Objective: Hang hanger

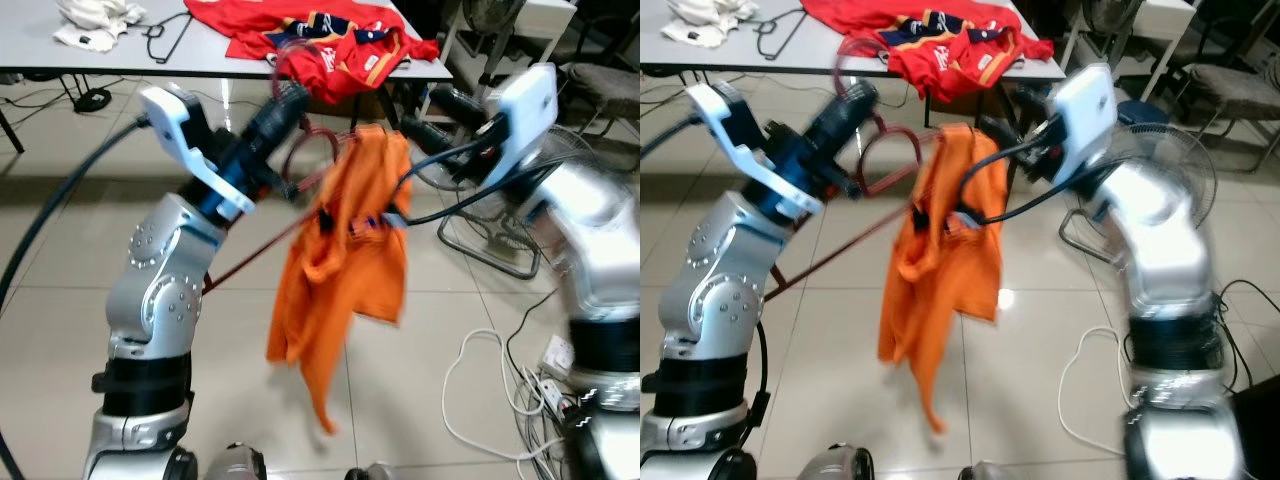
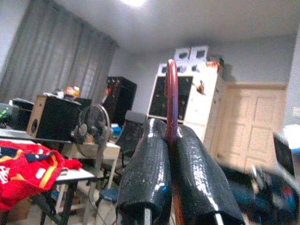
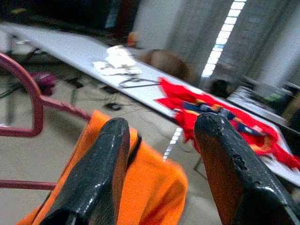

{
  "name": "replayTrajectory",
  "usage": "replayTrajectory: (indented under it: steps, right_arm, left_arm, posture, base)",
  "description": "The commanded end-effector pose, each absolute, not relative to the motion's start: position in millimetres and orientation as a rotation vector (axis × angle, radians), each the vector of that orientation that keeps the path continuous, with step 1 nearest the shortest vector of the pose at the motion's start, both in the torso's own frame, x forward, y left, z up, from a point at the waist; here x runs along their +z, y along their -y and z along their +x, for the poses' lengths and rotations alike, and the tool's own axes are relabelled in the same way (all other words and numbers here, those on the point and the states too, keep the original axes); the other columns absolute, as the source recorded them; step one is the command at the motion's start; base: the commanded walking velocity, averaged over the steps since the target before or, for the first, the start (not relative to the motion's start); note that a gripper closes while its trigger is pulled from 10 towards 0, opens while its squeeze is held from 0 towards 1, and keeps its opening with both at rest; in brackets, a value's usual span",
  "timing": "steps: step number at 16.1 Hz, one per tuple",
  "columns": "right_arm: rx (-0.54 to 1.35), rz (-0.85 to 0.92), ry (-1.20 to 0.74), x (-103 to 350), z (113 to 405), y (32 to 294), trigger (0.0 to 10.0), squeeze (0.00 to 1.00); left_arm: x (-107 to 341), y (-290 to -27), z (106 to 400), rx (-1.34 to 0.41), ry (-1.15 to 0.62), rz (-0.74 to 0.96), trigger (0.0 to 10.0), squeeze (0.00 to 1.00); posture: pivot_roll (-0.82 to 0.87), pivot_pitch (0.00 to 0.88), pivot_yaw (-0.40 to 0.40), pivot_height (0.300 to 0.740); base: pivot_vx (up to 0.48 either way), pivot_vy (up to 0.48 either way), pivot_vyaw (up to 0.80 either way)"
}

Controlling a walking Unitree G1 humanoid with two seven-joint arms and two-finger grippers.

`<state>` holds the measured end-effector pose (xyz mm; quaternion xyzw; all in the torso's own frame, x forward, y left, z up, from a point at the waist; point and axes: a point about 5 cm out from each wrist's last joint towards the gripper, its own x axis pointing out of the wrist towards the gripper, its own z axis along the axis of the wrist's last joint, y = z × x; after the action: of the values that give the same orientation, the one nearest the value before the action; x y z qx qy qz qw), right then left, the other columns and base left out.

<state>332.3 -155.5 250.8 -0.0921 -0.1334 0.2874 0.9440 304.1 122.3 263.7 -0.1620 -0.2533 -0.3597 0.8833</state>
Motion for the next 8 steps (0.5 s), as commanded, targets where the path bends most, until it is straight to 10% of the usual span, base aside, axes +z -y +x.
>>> replayTrajectory:
  steps: [1, 3, 4, 8]
  right_arm:
    - [0.485, -0.178, 0.301, 251.7, 331.0, 157.3, 10.0, 0.00]
    - [0.445, -0.127, 0.313, 246.5, 328.8, 144.6, 10.0, 0.00]
    - [0.439, -0.107, 0.319, 245.4, 327.3, 138.7, 10.0, 1.00]
    - [0.453, 0.000, 0.275, 237.5, 329.7, 115.4, 10.0, 1.00]
  left_arm:
    - [278.7, -118.6, 303.3, -0.737, 0.610, -0.332, 0.0, 0.00]
    - [280.8, -118.7, 304.9, -0.710, 0.625, -0.338, 0.0, 0.00]
    - [281.5, -118.7, 305.4, -0.701, 0.630, -0.339, 0.0, 0.00]
    - [283.2, -115.4, 306.7, -0.706, 0.636, -0.340, 0.0, 0.00]
  posture:
    - [-0.10, 0.079, -0.024, 0.740]
    - [-0.09, 0.081, -0.016, 0.740]
    - [-0.09, 0.081, -0.016, 0.740]
    - [-0.08, 0.084, -0.004, 0.740]
  base:
    - [0.000, 0.000, 0.00]
    - [0.000, 0.000, 0.00]
    - [0.000, 0.000, 0.00]
    - [0.000, 0.000, 0.00]
